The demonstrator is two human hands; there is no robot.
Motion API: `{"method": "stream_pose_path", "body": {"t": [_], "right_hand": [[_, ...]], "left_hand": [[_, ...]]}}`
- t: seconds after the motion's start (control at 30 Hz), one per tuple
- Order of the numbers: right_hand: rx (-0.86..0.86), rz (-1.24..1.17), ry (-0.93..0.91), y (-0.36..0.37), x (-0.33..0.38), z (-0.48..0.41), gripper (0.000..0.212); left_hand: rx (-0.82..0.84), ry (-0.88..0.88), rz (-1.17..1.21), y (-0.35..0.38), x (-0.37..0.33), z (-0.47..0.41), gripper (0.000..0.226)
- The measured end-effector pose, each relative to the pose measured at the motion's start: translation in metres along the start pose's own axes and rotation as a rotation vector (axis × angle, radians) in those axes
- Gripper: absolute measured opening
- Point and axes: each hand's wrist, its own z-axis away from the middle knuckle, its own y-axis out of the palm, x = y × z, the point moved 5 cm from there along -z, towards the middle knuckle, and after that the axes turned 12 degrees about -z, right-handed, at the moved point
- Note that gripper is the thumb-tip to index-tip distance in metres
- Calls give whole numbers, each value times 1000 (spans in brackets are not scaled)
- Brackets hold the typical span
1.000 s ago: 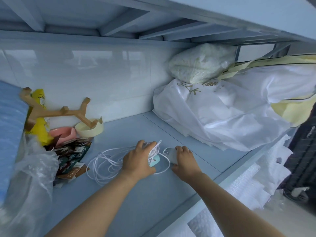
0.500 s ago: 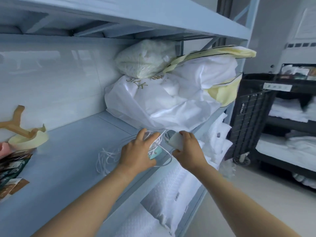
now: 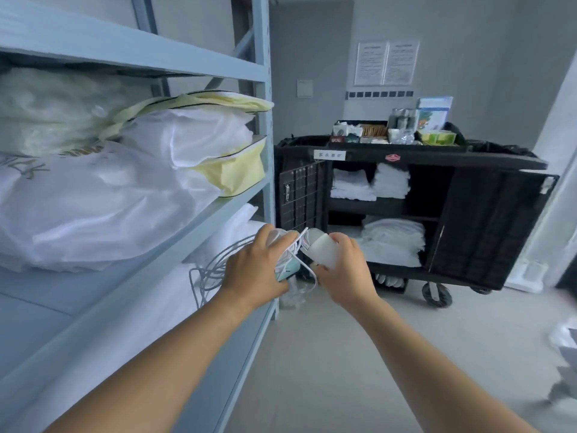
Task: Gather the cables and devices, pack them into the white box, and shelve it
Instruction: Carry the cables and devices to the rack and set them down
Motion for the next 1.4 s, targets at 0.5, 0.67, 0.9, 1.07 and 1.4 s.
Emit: {"method": "stream_pose_path", "body": {"t": [0.5, 0.67, 0.9, 1.07, 1.4], "right_hand": [[-464, 152, 219, -289, -142, 14, 53], [-627, 202, 286, -361, -178, 25, 58], [-848, 310, 407, -465, -213, 41, 57], [-1007, 380, 426, -532, -222, 57, 56], [-1250, 495, 488, -663, -230, 130, 57]], "left_hand": [[-80, 468, 281, 10, -313, -124, 83], [-100, 601, 378, 15, -401, -156, 79], [-94, 761, 546, 8, -519, -205, 80], [-162, 926, 623, -11, -605, -225, 80], [-260, 1195, 769, -72, -777, -201, 81]]}}
